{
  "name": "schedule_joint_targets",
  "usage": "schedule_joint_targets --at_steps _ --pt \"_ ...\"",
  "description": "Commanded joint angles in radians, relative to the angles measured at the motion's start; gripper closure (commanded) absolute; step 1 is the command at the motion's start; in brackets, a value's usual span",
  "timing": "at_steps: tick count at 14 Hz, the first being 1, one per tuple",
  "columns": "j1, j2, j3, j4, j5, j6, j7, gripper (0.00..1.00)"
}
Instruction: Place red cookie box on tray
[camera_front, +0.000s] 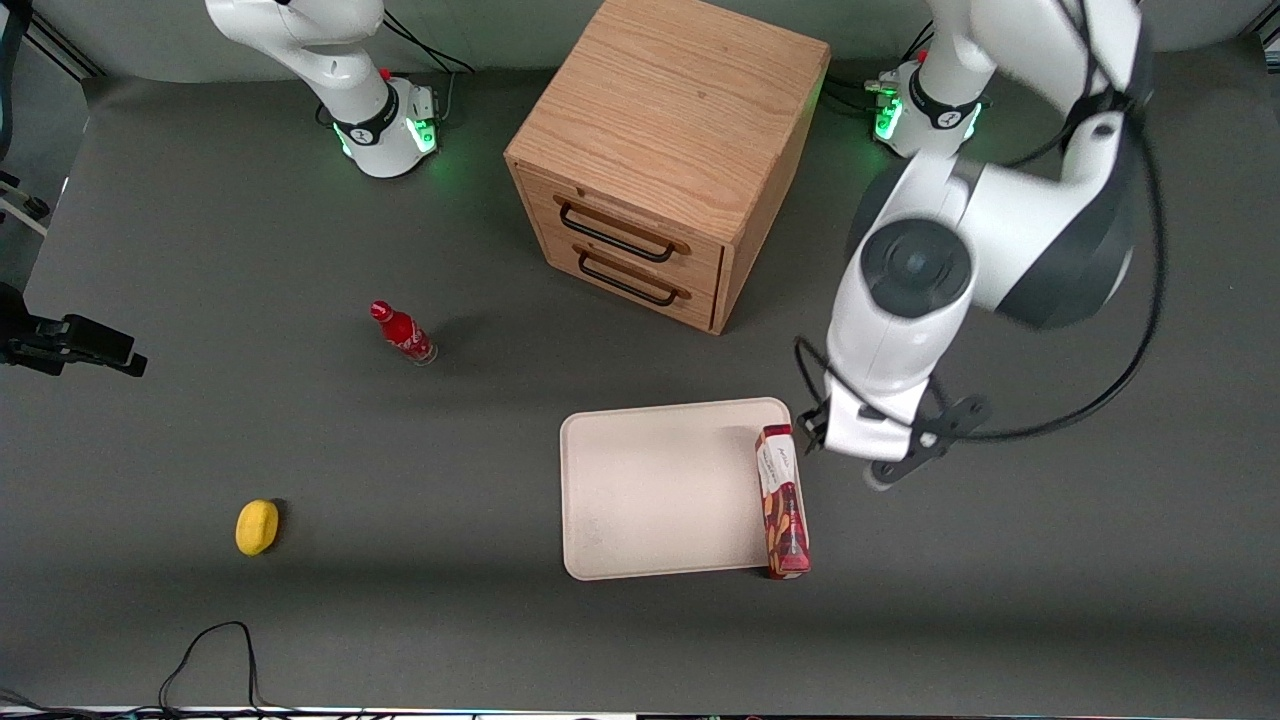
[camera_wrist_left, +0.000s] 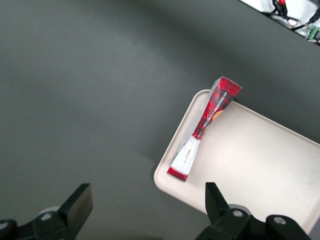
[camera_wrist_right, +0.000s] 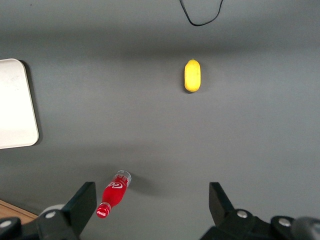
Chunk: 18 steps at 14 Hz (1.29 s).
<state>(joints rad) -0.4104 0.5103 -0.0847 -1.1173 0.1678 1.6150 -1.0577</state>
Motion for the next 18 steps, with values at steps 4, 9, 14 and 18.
schedule_joint_targets --at_steps 4,9,14,18 --pt "0.088 -0.209 0.002 -0.135 -0.080 -0.086 0.148 0.00" --pt "0.255 -0.392 0.005 -0.358 -0.122 -0.070 0.509 0.00" --pt "0.398 -0.417 0.006 -0.409 -0.140 -0.069 0.861 0.00" --pt "0.435 -0.458 0.008 -0.499 -0.143 0.028 0.910 0.00"
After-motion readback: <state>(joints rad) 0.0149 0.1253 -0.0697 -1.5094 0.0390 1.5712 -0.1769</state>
